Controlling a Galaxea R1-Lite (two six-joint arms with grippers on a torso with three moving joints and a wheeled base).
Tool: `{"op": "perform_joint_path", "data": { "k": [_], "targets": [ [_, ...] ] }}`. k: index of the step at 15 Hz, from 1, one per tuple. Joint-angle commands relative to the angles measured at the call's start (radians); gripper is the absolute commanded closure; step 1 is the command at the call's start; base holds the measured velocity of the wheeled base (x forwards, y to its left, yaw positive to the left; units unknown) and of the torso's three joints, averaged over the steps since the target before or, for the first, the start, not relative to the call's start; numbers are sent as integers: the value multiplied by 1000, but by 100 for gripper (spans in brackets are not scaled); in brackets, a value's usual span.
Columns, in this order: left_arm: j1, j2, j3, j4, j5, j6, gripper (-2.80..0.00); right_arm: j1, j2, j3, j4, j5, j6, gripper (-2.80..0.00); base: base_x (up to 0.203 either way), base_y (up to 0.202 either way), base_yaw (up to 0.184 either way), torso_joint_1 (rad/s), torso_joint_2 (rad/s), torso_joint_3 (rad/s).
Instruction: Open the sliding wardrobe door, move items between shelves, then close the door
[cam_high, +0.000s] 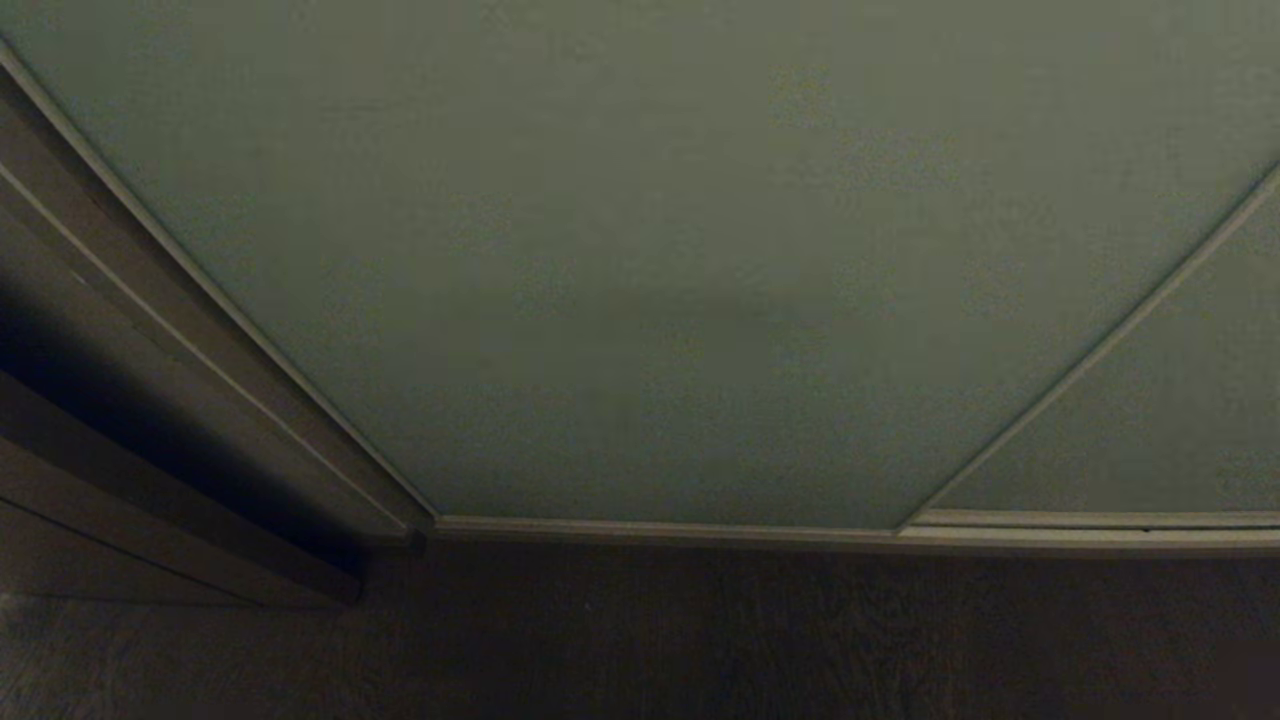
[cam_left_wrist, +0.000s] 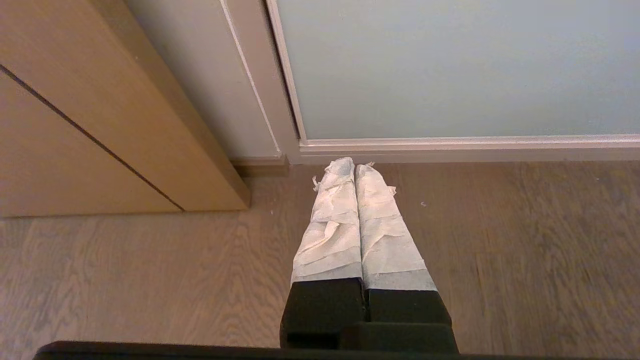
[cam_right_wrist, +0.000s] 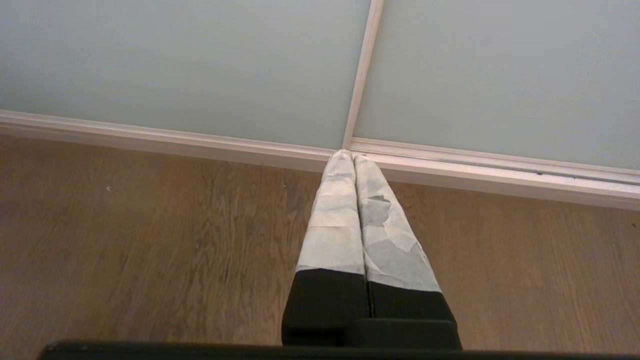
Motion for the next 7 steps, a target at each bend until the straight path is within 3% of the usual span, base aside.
{"op": "perform_joint_path", "data": {
  "k": [1,7],
  "targets": [
    [0,1,0,0,0,0,0,0,-2,0,2,1,1,0,0,0,0,0,0,0],
    [0,1,2,0,0,0,0,0,-1,-2,2,1,4,0,0,0,0,0,0,0]
  ]
}}
